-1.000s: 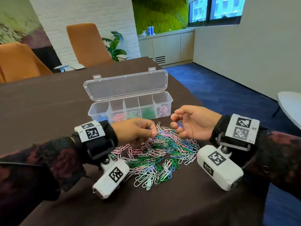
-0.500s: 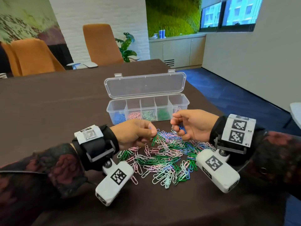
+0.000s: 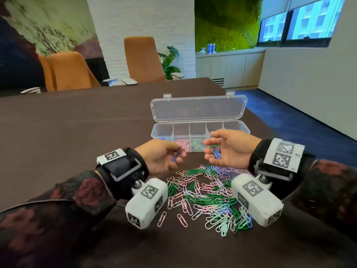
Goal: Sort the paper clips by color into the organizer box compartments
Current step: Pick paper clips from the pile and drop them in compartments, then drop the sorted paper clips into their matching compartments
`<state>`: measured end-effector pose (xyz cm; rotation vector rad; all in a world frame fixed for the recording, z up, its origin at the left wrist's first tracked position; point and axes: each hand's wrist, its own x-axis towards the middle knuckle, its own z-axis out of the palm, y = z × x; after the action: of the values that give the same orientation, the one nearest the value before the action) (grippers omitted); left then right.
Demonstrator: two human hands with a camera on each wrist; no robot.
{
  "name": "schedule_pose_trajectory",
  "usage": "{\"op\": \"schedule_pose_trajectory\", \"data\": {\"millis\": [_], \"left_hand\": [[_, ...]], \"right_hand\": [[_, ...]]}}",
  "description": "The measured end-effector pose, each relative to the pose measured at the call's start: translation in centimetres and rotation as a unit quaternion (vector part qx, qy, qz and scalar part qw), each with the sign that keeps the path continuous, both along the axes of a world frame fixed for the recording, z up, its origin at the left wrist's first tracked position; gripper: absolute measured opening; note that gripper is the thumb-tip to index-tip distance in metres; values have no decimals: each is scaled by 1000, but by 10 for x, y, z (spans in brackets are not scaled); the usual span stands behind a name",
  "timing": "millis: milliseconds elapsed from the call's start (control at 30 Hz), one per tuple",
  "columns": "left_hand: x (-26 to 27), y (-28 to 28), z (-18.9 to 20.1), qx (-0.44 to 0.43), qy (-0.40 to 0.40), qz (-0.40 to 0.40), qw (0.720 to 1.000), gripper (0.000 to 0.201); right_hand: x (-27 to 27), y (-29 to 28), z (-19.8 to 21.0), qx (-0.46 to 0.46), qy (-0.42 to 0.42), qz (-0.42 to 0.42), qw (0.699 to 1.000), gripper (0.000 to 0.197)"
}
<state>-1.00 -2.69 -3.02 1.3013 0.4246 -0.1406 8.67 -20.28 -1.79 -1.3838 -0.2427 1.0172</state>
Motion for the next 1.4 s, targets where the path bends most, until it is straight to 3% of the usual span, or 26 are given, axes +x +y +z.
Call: {"op": "schedule_pose_trajectory", "data": {"millis": [100,233,333,400,533,667,767,867,1000,1100,1267,1333,1400], "left_hand": [[4,21,21,-97,-33,91,991,25],[21,44,48,-160,-98,192,963,36],[27,48,62,-150,-95,170,969,66],[27,48,69,-157,-102,173,967,84],[21,64,69,-182,-156,192,952,80],[-2,81,60,-150,-253,237,926,30],[-16,96,42,-95,-249,285,921,29],[-14,108,14,-13,-204,282,937,29],[-3,113,-20,77,-135,217,964,24],[1,115,-33,63,-104,185,975,26],[-1,124,-39,34,-93,205,974,27],[-2,125,-41,27,-97,211,972,26],[-2,125,-42,26,-101,206,973,26]], "right_hand": [[4,29,17,68,40,-27,997,29],[8,72,40,146,102,-41,983,44],[7,100,49,196,134,-44,971,74],[5,110,51,218,147,-54,963,79],[10,102,44,257,143,-52,954,78],[17,65,34,224,44,-28,973,37],[21,26,27,114,-93,-20,989,18],[28,-13,23,42,-228,13,973,14],[38,-49,21,-147,-415,107,892,14],[39,-61,13,-253,-456,191,831,10],[24,-46,-7,-366,-580,279,672,17],[19,-35,-14,-392,-608,287,628,18],[17,-27,-17,-407,-618,293,605,16]]}}
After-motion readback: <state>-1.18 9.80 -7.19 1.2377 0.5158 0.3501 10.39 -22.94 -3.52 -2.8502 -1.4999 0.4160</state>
